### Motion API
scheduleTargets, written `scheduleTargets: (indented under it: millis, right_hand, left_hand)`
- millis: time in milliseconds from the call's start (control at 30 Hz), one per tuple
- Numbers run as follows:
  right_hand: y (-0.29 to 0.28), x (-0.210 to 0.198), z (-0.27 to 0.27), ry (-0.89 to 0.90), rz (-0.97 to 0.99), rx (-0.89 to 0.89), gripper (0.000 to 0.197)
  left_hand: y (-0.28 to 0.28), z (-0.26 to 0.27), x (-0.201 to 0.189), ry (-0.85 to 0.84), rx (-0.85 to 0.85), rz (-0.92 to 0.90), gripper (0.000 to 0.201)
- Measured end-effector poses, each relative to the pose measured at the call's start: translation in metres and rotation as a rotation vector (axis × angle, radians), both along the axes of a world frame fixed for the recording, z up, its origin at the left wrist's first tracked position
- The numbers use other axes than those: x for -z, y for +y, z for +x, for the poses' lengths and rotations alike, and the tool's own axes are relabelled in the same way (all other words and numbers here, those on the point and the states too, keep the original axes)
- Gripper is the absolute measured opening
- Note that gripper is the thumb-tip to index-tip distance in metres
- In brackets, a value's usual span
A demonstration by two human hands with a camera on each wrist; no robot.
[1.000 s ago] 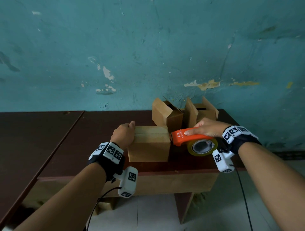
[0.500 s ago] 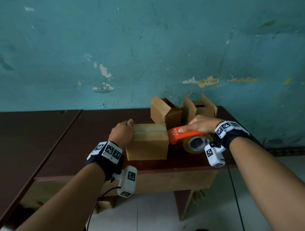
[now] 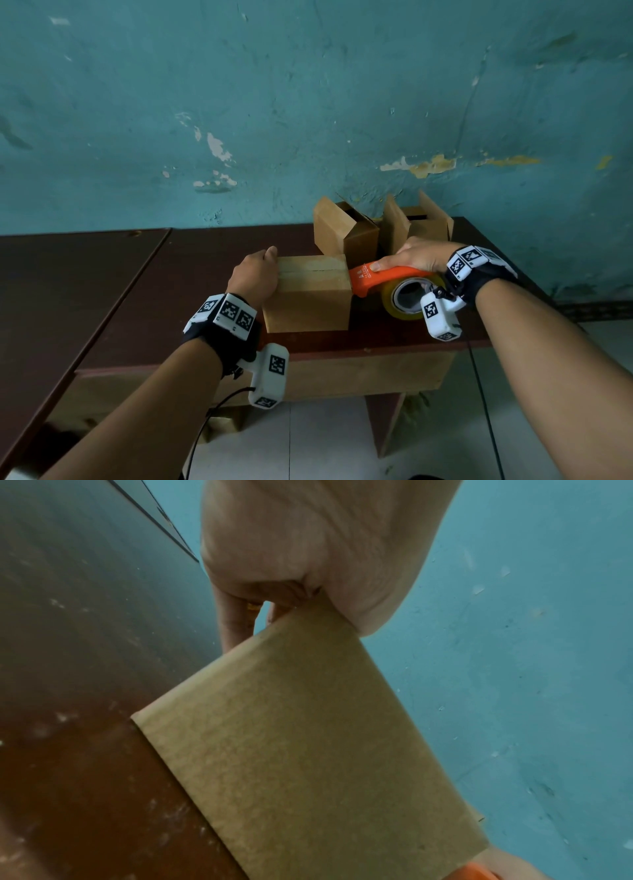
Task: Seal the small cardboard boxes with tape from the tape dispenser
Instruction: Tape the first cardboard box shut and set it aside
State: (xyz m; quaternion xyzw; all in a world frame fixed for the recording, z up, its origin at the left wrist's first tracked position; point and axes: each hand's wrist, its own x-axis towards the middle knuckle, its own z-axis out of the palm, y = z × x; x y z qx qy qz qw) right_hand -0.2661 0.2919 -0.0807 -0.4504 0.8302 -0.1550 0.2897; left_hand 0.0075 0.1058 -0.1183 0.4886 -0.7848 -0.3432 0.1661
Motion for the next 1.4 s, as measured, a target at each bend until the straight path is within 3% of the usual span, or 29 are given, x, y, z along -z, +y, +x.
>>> scheduleTargets:
  millis: [100, 233, 433, 700, 867, 933, 1167, 1300, 1400]
  right_hand:
    - [-0.001, -0.001, 0.0, 0.007, 0.016, 0.022, 0.076]
    - [-0.002, -0.003, 0.002, 0.034, 0.054, 0.026, 0.065]
    - [0.001, -0.003, 0.006, 0.039, 0.064, 0.011, 0.079]
    - [0.016, -0.002, 0.017, -0.02, 0.041, 0.02, 0.064]
    - [0.04, 0.014, 0.012, -0.141, -0.099, 0.156, 0.103]
    - [0.049, 0.021, 0.013, -0.229, -0.202, 0.233, 0.11]
    - [0.063, 0.031, 0.042, -0.483, -0.538, 0.406, 0.076]
    - [0.05, 0.019, 0.077, -0.62, -0.697, 0.377, 0.049]
    - [0.036, 0.017, 0.094, -0.652, -0.726, 0.294, 0.051]
  left_hand:
    - [0.0, 0.001, 0.0, 0.008, -0.001, 0.006, 0.055]
    - [0.0, 0.001, 0.001, 0.009, -0.008, 0.011, 0.056]
    - [0.002, 0.001, -0.002, 0.017, -0.015, 0.021, 0.056]
    - [0.006, 0.003, -0.006, 0.006, -0.016, 0.034, 0.057]
    - [0.008, 0.009, -0.008, 0.008, -0.05, 0.03, 0.056]
    - [0.008, 0.011, -0.009, -0.005, -0.061, 0.036, 0.058]
    - [0.01, 0.021, -0.009, 0.048, -0.13, 0.139, 0.069]
    - [0.012, 0.028, -0.006, 0.115, -0.18, 0.201, 0.081]
    - [0.011, 0.035, -0.007, 0.135, -0.228, 0.258, 0.084]
